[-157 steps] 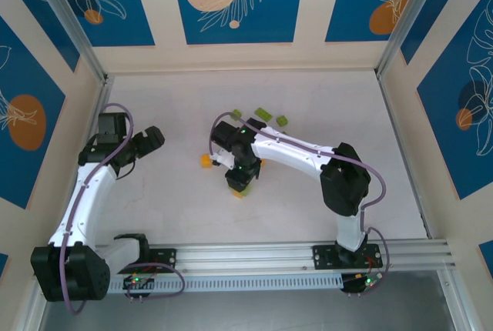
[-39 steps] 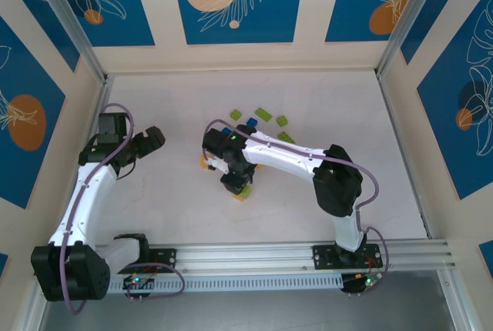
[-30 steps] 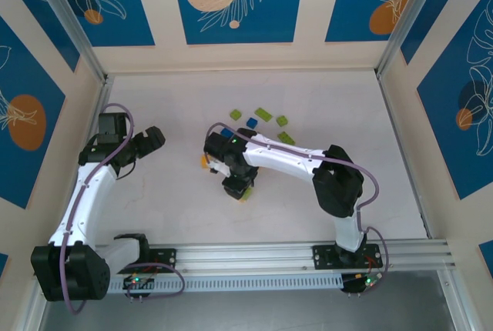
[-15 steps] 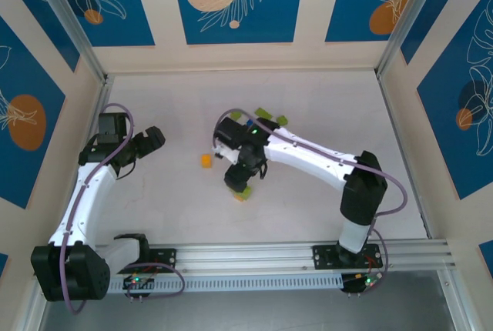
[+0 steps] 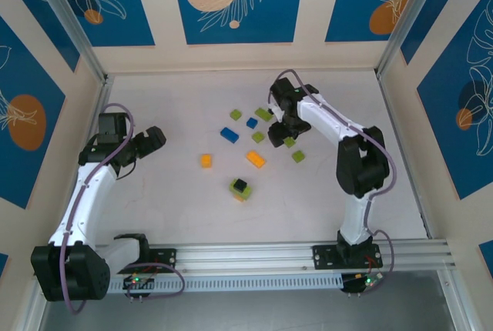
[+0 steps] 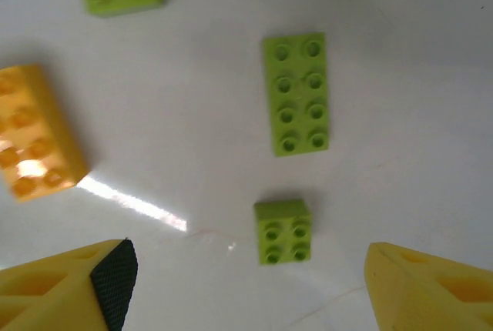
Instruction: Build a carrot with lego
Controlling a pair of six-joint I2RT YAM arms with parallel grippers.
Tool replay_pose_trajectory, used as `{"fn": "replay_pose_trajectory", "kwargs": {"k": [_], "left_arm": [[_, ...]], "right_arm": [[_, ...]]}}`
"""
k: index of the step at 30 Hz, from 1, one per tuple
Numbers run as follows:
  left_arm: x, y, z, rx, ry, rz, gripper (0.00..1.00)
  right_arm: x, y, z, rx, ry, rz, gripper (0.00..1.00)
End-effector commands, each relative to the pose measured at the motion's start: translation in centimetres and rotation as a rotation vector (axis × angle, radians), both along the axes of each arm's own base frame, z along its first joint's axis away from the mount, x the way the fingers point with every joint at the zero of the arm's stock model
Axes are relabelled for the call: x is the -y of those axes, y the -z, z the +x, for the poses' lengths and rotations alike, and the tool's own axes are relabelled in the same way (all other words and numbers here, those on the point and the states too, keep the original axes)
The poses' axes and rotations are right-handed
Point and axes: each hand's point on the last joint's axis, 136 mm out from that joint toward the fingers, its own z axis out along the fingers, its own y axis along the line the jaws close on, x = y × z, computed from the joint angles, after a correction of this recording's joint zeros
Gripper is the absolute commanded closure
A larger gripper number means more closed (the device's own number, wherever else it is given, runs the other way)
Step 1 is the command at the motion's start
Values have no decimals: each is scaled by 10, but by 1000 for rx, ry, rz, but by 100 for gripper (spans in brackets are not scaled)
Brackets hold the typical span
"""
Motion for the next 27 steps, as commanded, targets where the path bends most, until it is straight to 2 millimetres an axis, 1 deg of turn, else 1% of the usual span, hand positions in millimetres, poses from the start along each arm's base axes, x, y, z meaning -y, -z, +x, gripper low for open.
{"fn": "replay_pose_trajectory", "kwargs": {"k": [1, 5, 7, 11, 16, 27], "left_arm": [[2, 1, -2, 3, 20, -9, 5], [3, 3, 0, 1, 22, -13, 5], [3, 3, 0, -2, 22, -14, 5], [3, 4, 1, -3, 23, -14, 5], [3, 4, 1, -3, 23, -11, 5], [6, 5, 3, -4, 34, -23, 5]], "right_arm": [[-3, 10, 30, 19, -29, 76, 22], [-2, 25, 44, -7, -51, 102, 22], [-2, 29, 50, -9, -57, 113, 22], [-5, 37, 55, -35, -64, 133, 24], [-7, 48, 51, -65, -67, 128, 27], [-1, 65, 32, -115, -60, 107, 30]]}}
